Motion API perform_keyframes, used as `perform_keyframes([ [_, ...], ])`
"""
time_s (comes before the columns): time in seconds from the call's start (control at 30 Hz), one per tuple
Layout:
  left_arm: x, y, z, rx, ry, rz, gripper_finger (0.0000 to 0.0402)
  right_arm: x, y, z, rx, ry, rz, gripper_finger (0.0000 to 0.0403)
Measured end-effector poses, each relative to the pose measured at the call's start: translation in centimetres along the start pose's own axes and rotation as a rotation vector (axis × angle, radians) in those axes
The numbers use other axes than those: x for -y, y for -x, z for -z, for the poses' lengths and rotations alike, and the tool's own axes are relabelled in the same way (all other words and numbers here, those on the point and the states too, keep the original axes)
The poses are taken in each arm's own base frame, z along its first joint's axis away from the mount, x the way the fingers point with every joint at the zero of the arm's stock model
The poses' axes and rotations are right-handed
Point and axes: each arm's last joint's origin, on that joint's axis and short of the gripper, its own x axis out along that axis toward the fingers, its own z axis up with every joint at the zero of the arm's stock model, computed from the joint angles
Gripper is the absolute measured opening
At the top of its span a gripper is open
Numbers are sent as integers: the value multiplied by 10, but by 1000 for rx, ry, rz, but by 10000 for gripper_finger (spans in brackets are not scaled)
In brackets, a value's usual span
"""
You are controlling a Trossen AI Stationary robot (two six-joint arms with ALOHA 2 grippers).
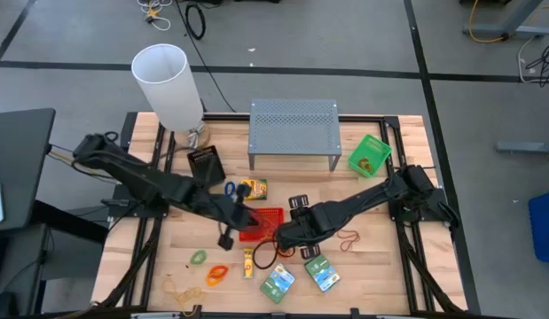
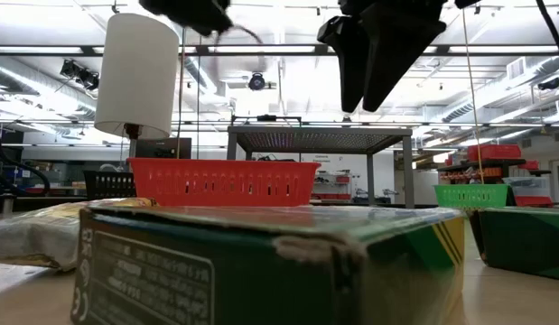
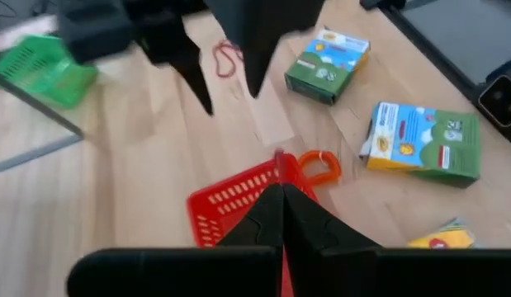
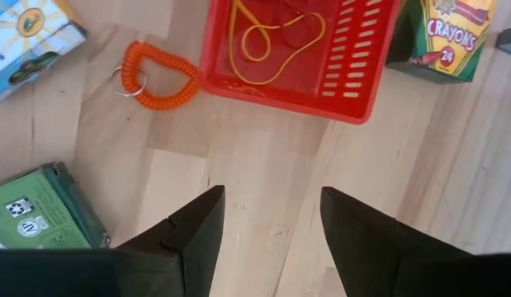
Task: Pick & Place Office Desk Supplies
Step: Put the red rubber band into the red bin
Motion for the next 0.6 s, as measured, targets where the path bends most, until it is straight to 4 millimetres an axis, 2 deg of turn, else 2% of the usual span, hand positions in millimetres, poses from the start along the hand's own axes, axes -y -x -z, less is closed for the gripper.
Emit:
perform_keyframes([
  [0.17,-5,-22,11,-80,16,54,0,-7,2,2,-8,18,-2,208],
  [0.33,-6,-34,27,-205,63,173,2,-13,4,3,-6,31,-4,208],
  [0.5,-11,-37,41,-339,117,131,25,-15,4,2,3,31,-6,208],
  [0.6,-15,-39,42,-347,136,82,50,-14,4,2,6,28,-6,208],
])
